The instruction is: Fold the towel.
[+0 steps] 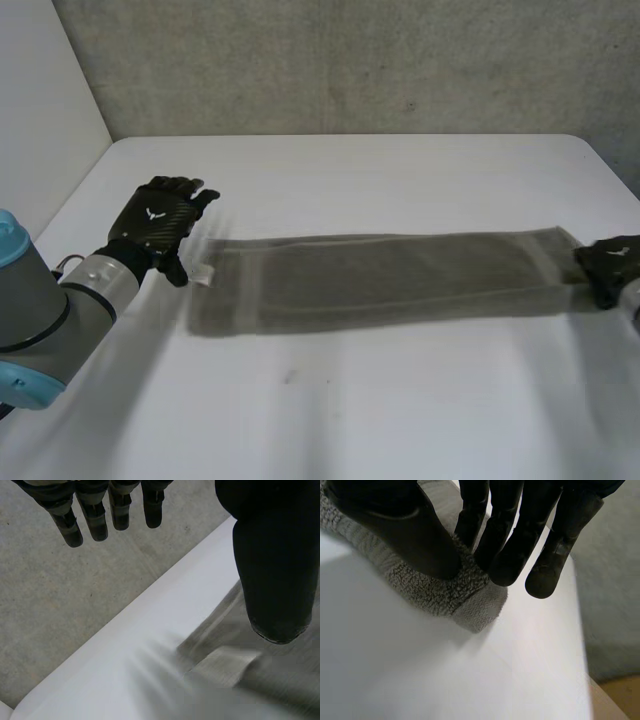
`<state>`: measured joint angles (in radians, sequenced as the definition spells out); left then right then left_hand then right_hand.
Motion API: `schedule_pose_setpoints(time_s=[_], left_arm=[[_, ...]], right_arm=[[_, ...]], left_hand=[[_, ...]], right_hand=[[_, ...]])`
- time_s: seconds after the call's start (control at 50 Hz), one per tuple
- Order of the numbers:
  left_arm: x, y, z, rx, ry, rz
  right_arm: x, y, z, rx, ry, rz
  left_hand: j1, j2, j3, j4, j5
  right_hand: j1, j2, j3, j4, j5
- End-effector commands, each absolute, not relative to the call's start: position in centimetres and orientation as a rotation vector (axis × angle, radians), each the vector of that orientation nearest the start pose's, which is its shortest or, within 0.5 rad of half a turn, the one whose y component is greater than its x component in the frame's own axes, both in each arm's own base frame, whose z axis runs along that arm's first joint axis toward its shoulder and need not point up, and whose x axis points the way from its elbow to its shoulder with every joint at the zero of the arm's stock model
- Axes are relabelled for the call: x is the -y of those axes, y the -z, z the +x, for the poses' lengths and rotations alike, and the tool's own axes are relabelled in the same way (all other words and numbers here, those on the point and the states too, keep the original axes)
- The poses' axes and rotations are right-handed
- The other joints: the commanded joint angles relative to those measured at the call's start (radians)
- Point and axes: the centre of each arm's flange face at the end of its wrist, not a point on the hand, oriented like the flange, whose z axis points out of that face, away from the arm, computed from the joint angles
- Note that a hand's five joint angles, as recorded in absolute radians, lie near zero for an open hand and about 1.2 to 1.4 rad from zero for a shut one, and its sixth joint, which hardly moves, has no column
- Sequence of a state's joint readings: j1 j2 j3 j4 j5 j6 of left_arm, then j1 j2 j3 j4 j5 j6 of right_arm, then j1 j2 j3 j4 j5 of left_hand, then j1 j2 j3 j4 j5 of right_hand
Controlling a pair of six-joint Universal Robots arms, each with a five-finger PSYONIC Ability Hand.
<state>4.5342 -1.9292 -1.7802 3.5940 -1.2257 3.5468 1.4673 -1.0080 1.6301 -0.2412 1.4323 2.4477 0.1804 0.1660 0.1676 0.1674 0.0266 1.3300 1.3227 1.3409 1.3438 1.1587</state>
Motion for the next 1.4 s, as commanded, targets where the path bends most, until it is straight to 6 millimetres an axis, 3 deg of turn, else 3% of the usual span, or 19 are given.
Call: schedule_pose_setpoints(time_s=[0.02, 0.18, 0.2, 0.22, 0.26, 0.28, 0.38, 0.44, 0.48, 0.54, 0.66, 0.8, 0.82, 0.84, 0.9, 1.0, 1.08, 1.22, 1.4], left_arm=[[30.5, -16.9, -22.1, -2.192, 2.158, 1.050], [30.4, -16.9, -21.8, -2.193, 2.155, 1.040], [30.4, -17.0, -21.8, -2.191, 2.157, 1.039], [30.4, -17.0, -21.8, -2.191, 2.157, 1.039], [30.5, -17.0, -21.7, -2.189, 2.158, 1.037], [30.5, -17.0, -21.7, -2.189, 2.158, 1.037], [30.5, -17.1, -21.6, -2.185, 2.159, 1.033], [30.4, -17.1, -21.6, -2.185, 2.159, 1.033], [30.4, -17.1, -21.6, -2.187, 2.158, 1.033], [30.3, -17.1, -21.8, -2.185, 2.161, 1.039], [30.2, -17.1, -22.0, -2.179, 2.168, 1.046], [30.1, -17.0, -22.0, -2.181, 2.167, 1.046], [30.1, -17.0, -22.0, -2.181, 2.167, 1.048], [30.1, -17.0, -22.0, -2.181, 2.167, 1.048], [30.1, -17.1, -22.0, -2.179, 2.169, 1.048], [30.0, -17.0, -22.1, -2.181, 2.169, 1.052], [30.0, -17.1, -22.1, -2.179, 2.171, 1.054], [30.0, -17.2, -22.1, -2.175, 2.174, 1.054], [29.8, -17.2, -22.4, -2.175, 2.177, 1.064]], right_arm=[[38.7, -13.3, 4.9, -2.882, 1.957, -0.889], [39.2, -17.2, 5.7, -2.782, 2.126, -0.885], [38.9, -18.5, 8.1, -2.681, 2.177, -0.931], [38.9, -18.5, 8.2, -2.680, 2.177, -0.931], [37.5, -21.1, 14.7, -2.415, 2.261, -1.028], [37.5, -21.1, 14.8, -2.413, 2.261, -1.028], [32.8, -23.0, 25.9, -2.014, 2.231, -1.169], [30.9, -22.7, 28.9, -1.919, 2.194, -1.230], [26.4, -21.2, 35.1, -1.732, 2.093, -1.352], [22.9, -19.2, 38.7, -1.635, 1.992, -1.428], [18.4, -13.8, 41.6, -1.604, 1.798, -1.562], [16.8, -12.5, 41.8, -1.616, 1.734, -1.598], [16.9, -13.2, 41.6, -1.615, 1.751, -1.584], [17.1, -14.3, 41.5, -1.614, 1.780, -1.556], [17.4, -15.6, 41.2, -1.624, 1.804, -1.508], [20.9, -19.1, 37.2, -1.793, 1.833, -1.233], [21.9, -19.3, 35.1, -1.891, 1.799, -1.134], [24.4, -16.5, 28.6, -2.201, 1.685, -0.983], [25.1, -12.8, 24.4, -2.397, 1.588, -0.900]], left_hand=[[-0.005, 0.009, 0.008, 0.008, -0.026], [-0.005, 0.009, 0.008, 0.008, -0.026], [-0.005, 0.009, 0.008, 0.008, -0.026], [-0.005, 0.009, 0.008, 0.008, -0.026], [-0.005, 0.009, 0.008, 0.008, -0.026], [-0.005, 0.009, 0.008, 0.008, -0.026], [-0.005, 0.009, 0.008, 0.008, -0.026], [-0.005, 0.009, 0.008, 0.008, -0.026], [-0.005, 0.009, 0.008, 0.008, -0.026], [-0.005, 0.009, 0.008, 0.008, -0.026], [-0.005, 0.009, 0.008, 0.008, -0.026], [-0.005, 0.009, 0.008, 0.008, -0.026], [-0.005, 0.009, 0.008, 0.008, -0.026], [-0.005, 0.009, 0.008, 0.008, -0.026], [-0.005, 0.009, 0.008, 0.008, -0.026], [-0.005, 0.009, 0.008, 0.008, -0.026], [-0.005, 0.009, 0.008, 0.008, -0.026], [-0.005, 0.009, 0.008, 0.008, -0.026], [-0.005, 0.009, 0.008, 0.008, -0.026]], right_hand=[[0.066, 0.074, 0.055, 0.052, 0.063], [0.066, 0.074, 0.055, 0.052, 0.063], [0.066, 0.074, 0.055, 0.052, 0.063], [0.066, 0.074, 0.055, 0.052, 0.063], [0.066, 0.074, 0.055, 0.052, 0.063], [0.066, 0.074, 0.055, 0.052, 0.063], [0.066, 0.074, 0.055, 0.052, 0.063], [0.066, 0.074, 0.055, 0.052, 0.063], [0.066, 0.074, 0.055, 0.052, 0.063], [0.066, 0.074, 0.055, 0.052, 0.063], [0.066, 0.074, 0.055, 0.052, 0.063], [-0.115, -0.107, -0.126, -0.128, -0.118], [-0.862, -0.854, -0.873, -0.875, -0.865], [-1.155, -1.148, -1.166, -1.169, -1.159], [-1.155, -1.148, -1.166, -1.169, -1.159], [-1.155, -1.148, -1.166, -1.169, -1.159], [-1.155, -1.148, -1.166, -1.169, -1.159], [-1.155, -1.148, -1.166, -1.169, -1.159], [-0.990, -0.982, -1.001, -1.003, -0.993]])
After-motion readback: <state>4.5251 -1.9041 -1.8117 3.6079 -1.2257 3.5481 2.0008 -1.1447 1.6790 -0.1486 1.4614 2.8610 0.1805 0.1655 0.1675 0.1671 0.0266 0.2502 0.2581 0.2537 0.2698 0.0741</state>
